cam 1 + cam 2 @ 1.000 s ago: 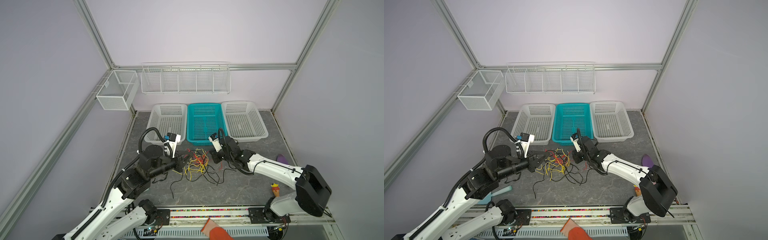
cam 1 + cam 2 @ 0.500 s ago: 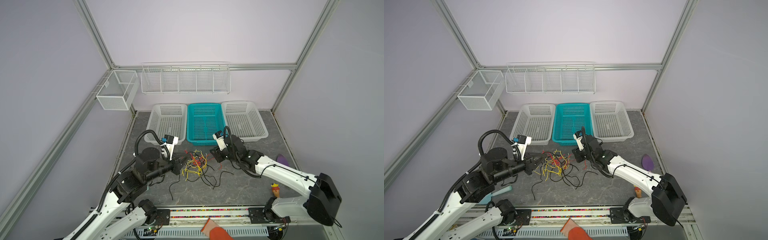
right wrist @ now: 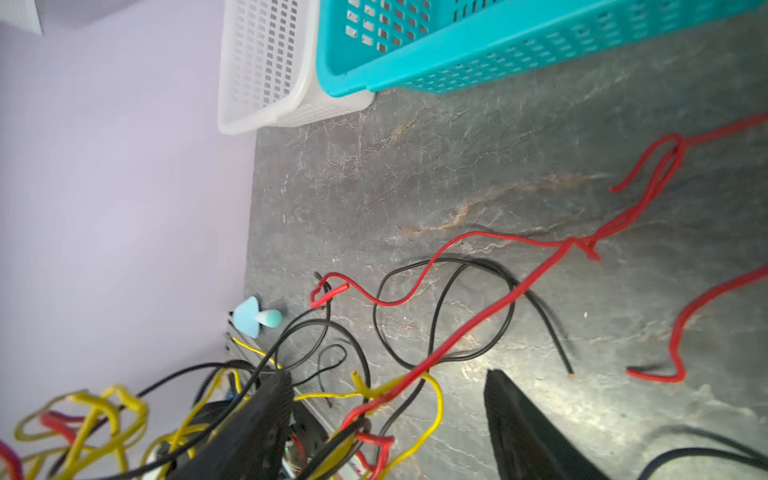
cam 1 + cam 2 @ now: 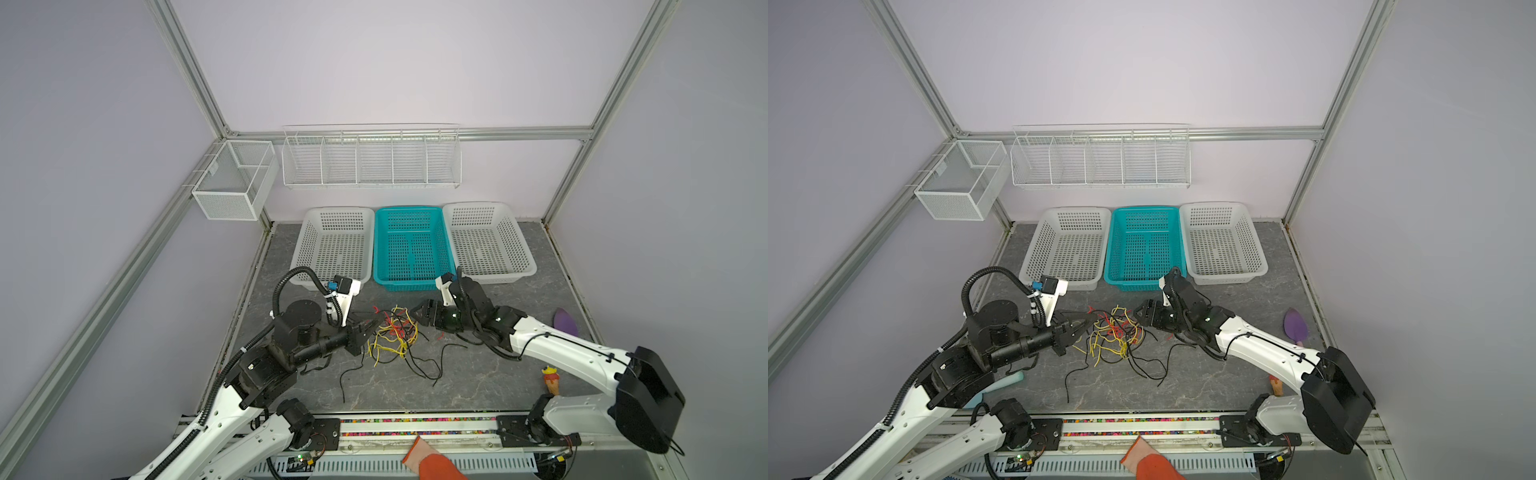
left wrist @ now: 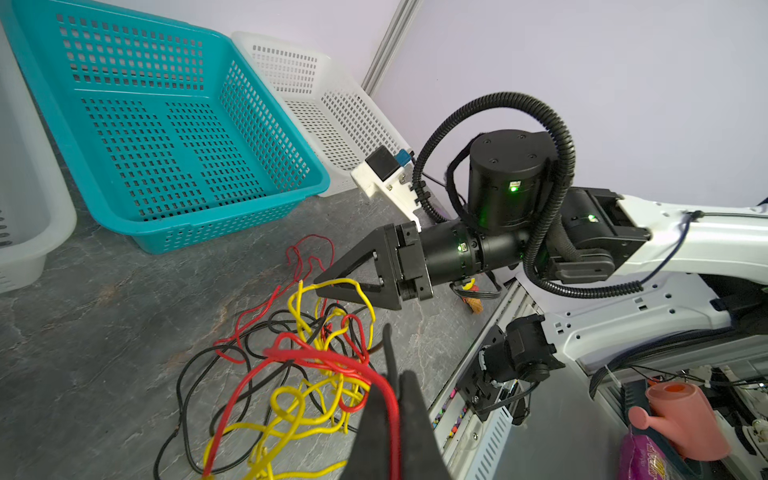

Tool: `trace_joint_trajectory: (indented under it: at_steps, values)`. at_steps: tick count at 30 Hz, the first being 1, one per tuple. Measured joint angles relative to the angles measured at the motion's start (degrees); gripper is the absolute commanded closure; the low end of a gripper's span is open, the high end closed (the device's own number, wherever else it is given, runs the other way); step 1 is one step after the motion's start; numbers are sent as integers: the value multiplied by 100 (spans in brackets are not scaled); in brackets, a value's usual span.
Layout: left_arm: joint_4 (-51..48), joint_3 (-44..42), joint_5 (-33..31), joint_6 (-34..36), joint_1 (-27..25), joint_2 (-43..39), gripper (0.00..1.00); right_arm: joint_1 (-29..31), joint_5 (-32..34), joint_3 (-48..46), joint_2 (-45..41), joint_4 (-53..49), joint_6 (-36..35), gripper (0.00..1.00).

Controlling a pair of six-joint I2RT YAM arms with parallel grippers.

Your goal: Untangle the cables

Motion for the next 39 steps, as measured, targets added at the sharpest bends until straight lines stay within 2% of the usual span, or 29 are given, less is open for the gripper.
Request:
trace_joint_trajectory:
  at_steps: [4,12,15,19,25,27,32,39]
  values:
    - [96,-76,26,-4,0,-90,100,-20,-15,-122,0,208,586,27]
    - [223,-181,164,-24,0,-160,100,-341,-240,-122,356,815,1078,38]
    - [256,-219,201,-26,0,-203,100,-374,-424,-122,658,1040,1233,44]
    - [291,-234,249,-31,0,-229,100,-376,-605,-127,872,1314,1412,62]
    - [293,-284,238,-42,0,-278,100,-476,-658,-127,870,1390,1397,83]
    - [245,-302,190,-17,0,-306,100,-557,-632,-127,793,1259,1314,87]
    - [-192,-304,-284,90,0,-404,100,-898,-511,-127,330,772,1082,94]
    - [-807,-219,-1062,273,0,-411,100,-1303,-304,-216,-603,9,636,94]
